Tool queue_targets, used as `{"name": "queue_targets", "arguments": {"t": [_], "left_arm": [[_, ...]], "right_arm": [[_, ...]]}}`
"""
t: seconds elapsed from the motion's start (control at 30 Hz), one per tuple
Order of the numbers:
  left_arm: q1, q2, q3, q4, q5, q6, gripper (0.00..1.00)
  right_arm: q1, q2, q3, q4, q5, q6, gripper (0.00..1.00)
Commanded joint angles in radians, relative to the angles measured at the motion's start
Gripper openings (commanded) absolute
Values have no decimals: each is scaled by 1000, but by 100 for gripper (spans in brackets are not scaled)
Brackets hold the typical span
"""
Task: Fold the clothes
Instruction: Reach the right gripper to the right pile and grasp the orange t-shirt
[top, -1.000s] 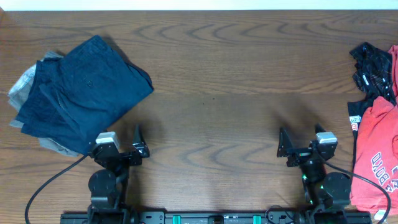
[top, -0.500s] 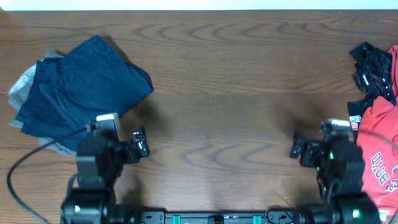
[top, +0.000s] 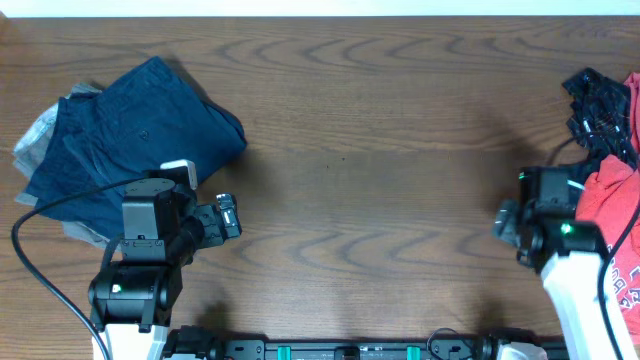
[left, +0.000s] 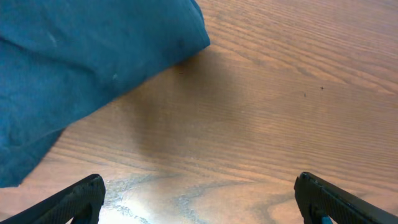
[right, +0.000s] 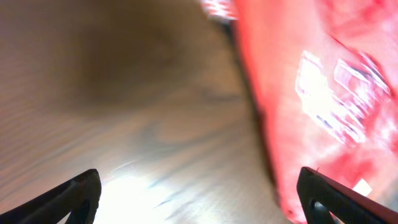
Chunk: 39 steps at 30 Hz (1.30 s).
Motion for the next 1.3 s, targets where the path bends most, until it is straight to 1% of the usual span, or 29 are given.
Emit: {"name": "queue_targets", "arguments": {"t": [0.0, 0.07, 0.2, 0.3, 0.53, 0.6, 0.63, 0.7, 0.73, 0.77, 0.9, 1.0, 1.13, 1.27], "left_arm": [[5, -1, 20, -3, 7, -14, 98], [5, -1, 20, -3, 7, -14, 98], [5, -1, 20, -3, 7, -14, 98], [5, -1, 20, -3, 7, -14, 98], [5, -1, 20, -3, 7, -14, 98], [5, -1, 20, -3, 7, -14, 98], [5, -1, 20, -3, 7, -14, 98], [5, -1, 20, -3, 7, -14, 98], [5, -1, 20, -3, 7, -14, 98], [5, -1, 20, -3, 7, -14, 98], [5, -1, 20, -2, 7, -14, 98], [5, -1, 20, -2, 7, -14, 98], [5, -1, 20, -2, 7, -14, 98], [5, -1, 20, -2, 7, -14, 98]], "right_arm": [[-112, 103, 5, 12, 128, 124, 94], [-167, 167, 3, 15, 129, 157, 94], [-256, 274, -8, 48, 129, 172, 85], [-317, 340, -23, 88, 129, 199, 82], [-428, 425, -34, 151, 105, 226, 76], [-456, 432, -42, 175, 83, 226, 70], [-469, 434, -46, 183, 72, 226, 64], [-489, 433, -50, 195, 50, 226, 31], [-496, 433, -50, 195, 39, 225, 9], [-500, 433, -50, 195, 29, 225, 1], [-501, 404, -16, 163, -53, 187, 1], [-501, 341, 68, 94, -130, 137, 1], [-501, 213, 302, -41, -229, 49, 1], [-501, 121, 483, -81, -238, -6, 1]]}}
